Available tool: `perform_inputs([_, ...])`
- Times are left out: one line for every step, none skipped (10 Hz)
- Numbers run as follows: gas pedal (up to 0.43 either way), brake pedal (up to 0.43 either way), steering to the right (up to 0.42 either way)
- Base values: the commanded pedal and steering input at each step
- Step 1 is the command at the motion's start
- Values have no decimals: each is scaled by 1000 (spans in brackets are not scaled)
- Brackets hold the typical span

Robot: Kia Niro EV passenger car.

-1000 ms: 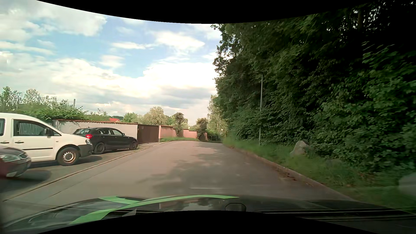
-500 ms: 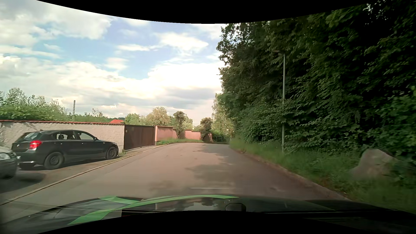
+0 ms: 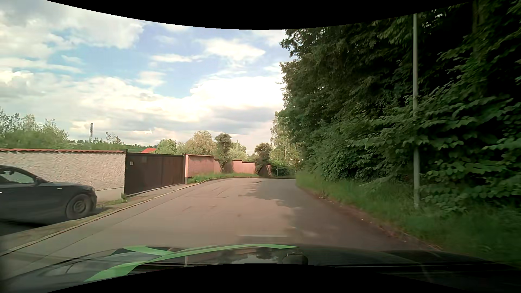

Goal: Follow the waypoints while adhering to traffic rules and regulations

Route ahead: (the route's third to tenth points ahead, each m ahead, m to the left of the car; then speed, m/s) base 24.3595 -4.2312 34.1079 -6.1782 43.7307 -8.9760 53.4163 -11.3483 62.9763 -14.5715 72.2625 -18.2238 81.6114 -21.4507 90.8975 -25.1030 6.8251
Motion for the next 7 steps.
perform_inputs([0,0,-22])
perform_inputs([0,0,-19])
perform_inputs([0,0,-16])
perform_inputs([0,0,-12])
perform_inputs([0,0,-10])
perform_inputs([0,0,-9])
perform_inputs([0,0,-8])
